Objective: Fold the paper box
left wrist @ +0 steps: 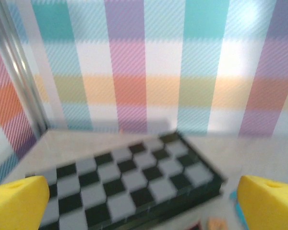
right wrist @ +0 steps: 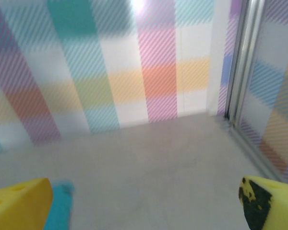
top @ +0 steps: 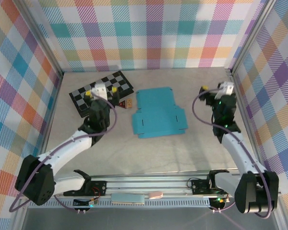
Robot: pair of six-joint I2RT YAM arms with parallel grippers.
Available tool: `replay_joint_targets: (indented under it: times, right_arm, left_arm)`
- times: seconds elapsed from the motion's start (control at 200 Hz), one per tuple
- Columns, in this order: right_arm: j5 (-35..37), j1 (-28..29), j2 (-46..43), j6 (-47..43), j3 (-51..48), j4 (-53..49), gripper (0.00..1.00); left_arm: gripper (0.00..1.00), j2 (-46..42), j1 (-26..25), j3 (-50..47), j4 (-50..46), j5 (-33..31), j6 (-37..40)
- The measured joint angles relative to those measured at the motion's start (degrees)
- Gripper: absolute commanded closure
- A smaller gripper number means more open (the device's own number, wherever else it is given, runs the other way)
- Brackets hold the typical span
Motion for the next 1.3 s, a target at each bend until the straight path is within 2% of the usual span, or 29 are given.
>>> replay_joint_targets:
  times: [0.065,0.09,0.12,0.175,0.27,0.37,0.46,0.555,0.69,0.77,0.815,0.865,1.06,1.3]
  right_arm:
    - [3.87,-0.07,1.07,9.77,13.33,-12.79,0.01]
    - [5.05,-0.28,1.86,15.10,18.38,-18.18,0.01]
    - [6.16,-0.70,2.82,20.83,23.89,-24.35,0.01]
    - [5.29,-2.03,3.37,28.06,29.29,-31.32,0.05]
    - [-1.70,-3.65,2.45,33.27,29.33,-38.95,0.18]
    - [-9.99,-1.42,5.14,36.35,29.33,-47.19,0.30]
    - [-17.35,3.63,9.35,36.85,28.11,-52.96,0.32]
    - [-24.46,8.02,12.87,36.59,22.93,-55.82,0.36]
    - [-31.82,9.14,17.68,35.80,17.92,-58.07,0.40]
    - [-34.80,9.09,20.59,35.21,18.23,-57.51,0.43]
    - [-36.13,9.07,22.38,34.97,18.71,-56.96,0.44]
    - [-37.44,8.79,24.28,34.97,19.21,-56.00,0.44]
    - [-39.98,8.24,29.79,34.97,19.78,-53.31,0.46]
    - [-40.81,8.00,29.92,34.99,19.87,-53.16,0.45]
  left_arm:
    - [0.00,2.64,0.17,14.84,-17.97,-1.99,-14.69]
    - [0.07,3.80,0.85,19.85,-22.56,-1.40,-19.74]
    - [0.15,4.76,1.99,24.26,-26.49,0.66,-24.46]
    - [0.18,5.35,5.07,28.33,-31.06,7.58,-31.91]
    - [0.29,6.36,6.73,28.00,-37.27,16.31,-41.68]
    - [0.39,10.64,2.40,26.23,-43.23,25.88,-48.52]
    - [0.44,14.40,-2.38,22.32,-46.01,33.40,-52.24]
    - [0.46,15.91,-5.31,16.15,-46.99,39.71,-54.93]
    - [0.47,17.25,-4.33,12.13,-47.80,44.48,-56.30]
    - [0.48,19.37,-2.62,14.12,-47.80,45.59,-54.88]
    - [0.52,21.46,-1.22,16.20,-47.65,46.34,-53.44]
    - [0.57,24.11,0.61,18.45,-46.82,47.67,-51.52]
    - [0.63,34.88,7.10,25.70,-44.78,51.30,-42.69]
    - [0.61,43.43,7.06,35.52,-46.84,52.57,-30.71]
